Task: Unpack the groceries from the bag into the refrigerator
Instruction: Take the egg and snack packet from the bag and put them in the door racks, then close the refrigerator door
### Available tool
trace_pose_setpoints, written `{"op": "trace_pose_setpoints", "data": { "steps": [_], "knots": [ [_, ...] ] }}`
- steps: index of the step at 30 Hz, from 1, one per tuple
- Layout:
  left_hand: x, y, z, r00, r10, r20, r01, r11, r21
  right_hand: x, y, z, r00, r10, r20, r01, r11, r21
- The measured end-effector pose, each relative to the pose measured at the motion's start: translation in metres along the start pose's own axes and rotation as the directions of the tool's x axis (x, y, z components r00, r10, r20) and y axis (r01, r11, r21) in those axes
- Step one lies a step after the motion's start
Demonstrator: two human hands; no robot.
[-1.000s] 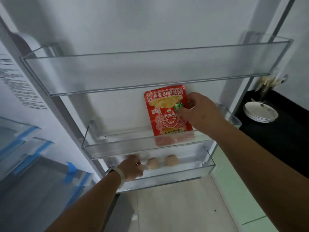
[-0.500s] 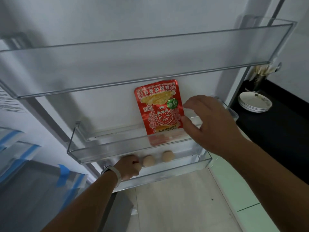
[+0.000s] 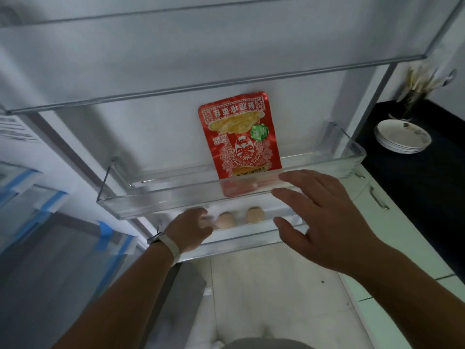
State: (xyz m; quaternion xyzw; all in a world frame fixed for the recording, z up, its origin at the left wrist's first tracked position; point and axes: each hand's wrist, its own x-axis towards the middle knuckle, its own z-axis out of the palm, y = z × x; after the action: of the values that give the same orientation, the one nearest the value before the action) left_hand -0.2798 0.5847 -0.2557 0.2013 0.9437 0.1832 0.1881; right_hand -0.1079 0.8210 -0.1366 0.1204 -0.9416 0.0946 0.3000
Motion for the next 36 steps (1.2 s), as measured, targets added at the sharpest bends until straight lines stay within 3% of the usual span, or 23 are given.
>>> {"op": "trace_pose_setpoints", "data": {
  "steps": [7, 14, 36],
  "knots": [
    [-0.056, 0.028, 0.0, 0.968, 0.097, -0.233, -0.065, 0.988, 0.141, -0.027, 0.009, 0.011, 0.984, -0.003, 0.176, -0.003, 0.999, 0.035],
    [-0.11, 0.057, 0.02, 0.91, 0.176, -0.375, -0.09, 0.967, 0.237, -0.05, 0.016, 0.028, 0.955, -0.06, 0.291, 0.038, 0.996, 0.08],
    [-0.217, 0.081, 0.022, 0.869, 0.21, -0.448, -0.101, 0.962, 0.254, -0.093, -0.046, -0.023, 0.888, 0.088, 0.452, -0.084, 0.996, -0.029]
  ]
}}
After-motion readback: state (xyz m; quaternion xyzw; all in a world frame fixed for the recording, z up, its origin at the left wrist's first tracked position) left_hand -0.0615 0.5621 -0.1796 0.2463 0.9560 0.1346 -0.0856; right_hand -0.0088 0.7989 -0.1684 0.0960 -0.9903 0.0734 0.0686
